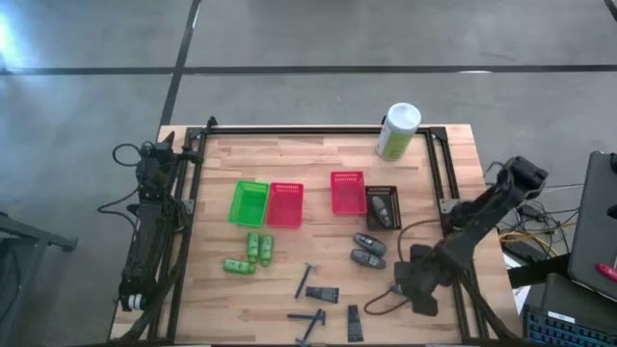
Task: Pick & Place Travel size toiletries
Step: Put the gray deodorant into the black basket, then adjust the black basket, then put the gray deodorant into the black basket
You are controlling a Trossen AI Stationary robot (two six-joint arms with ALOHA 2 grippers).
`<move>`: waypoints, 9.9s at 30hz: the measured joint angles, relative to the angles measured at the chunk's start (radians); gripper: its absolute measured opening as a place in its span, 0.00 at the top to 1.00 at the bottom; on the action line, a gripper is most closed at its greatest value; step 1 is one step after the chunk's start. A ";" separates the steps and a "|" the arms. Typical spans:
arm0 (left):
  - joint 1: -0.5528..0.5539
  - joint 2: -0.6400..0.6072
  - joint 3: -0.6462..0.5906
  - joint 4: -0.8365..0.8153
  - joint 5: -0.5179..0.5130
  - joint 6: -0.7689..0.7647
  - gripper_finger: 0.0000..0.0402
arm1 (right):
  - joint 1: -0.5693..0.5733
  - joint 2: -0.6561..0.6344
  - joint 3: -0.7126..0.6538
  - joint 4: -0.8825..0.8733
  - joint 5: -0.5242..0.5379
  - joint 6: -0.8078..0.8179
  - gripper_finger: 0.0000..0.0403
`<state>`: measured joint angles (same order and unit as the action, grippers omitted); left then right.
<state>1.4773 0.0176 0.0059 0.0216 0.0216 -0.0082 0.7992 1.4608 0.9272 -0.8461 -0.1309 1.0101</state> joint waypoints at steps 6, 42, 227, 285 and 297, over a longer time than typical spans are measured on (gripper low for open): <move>0.000 0.000 0.000 0.000 0.000 0.000 0.35 | 0.022 0.099 0.001 0.109 0.027 0.041 0.17; 0.000 0.000 0.000 0.000 0.000 0.000 0.35 | -0.033 0.089 -0.051 0.105 0.039 0.320 0.50; 0.000 0.004 0.000 0.000 0.000 0.000 0.35 | -0.992 -0.316 -0.195 0.082 0.216 0.448 0.46; 0.000 0.007 0.000 0.000 0.000 0.000 0.35 | -0.505 0.183 0.101 -0.038 0.132 -0.286 0.09; 0.000 0.008 0.000 0.000 0.000 0.000 0.35 | -0.530 0.256 0.036 0.052 0.130 -0.200 0.16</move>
<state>1.4774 0.0257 0.0059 0.0217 0.0216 -0.0080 0.2696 1.7171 0.9631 -0.7936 -0.0006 0.8097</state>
